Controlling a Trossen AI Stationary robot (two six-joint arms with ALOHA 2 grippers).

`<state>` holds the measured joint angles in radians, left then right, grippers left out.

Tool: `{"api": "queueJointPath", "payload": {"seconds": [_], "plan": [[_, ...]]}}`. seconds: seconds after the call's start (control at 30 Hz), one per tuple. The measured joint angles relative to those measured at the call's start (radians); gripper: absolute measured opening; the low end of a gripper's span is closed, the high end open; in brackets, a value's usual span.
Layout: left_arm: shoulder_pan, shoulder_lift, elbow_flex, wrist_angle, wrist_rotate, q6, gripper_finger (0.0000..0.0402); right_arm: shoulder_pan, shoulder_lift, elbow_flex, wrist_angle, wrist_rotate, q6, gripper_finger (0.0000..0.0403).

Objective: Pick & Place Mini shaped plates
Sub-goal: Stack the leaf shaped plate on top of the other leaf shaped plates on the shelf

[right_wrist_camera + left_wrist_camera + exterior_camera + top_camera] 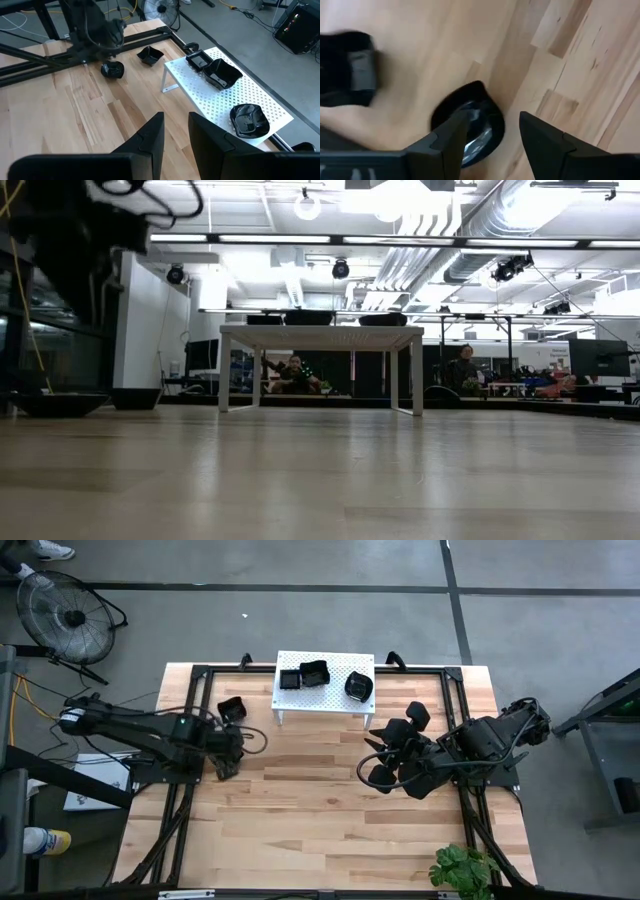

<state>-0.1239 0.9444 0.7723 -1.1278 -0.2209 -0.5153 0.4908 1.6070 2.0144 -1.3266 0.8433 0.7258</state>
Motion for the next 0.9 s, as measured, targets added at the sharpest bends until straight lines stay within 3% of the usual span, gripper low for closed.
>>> {"api": "queueJointPath", "payload": {"seconds": [0.2, 0.47, 0.9], "plan": [[-0.001, -0.106, -0.162, 0.181, 0.059, -0.062, 0.0177, 0.0, 0.0, 0.0, 0.0, -0.001, 0.013, 0.0083], [-0.001, -0.259, -0.318, 0.25, 0.091, -0.148, 0.0177, 0.0, 0.002, 0.0, 0.0, -0.005, 0.026, 0.0083], [-0.007, -0.224, -0.339, 0.261, 0.026, -0.023, 0.0177, -0.001, 0.024, 0.0, 0.0, -0.018, 0.04, 0.0083]]}}
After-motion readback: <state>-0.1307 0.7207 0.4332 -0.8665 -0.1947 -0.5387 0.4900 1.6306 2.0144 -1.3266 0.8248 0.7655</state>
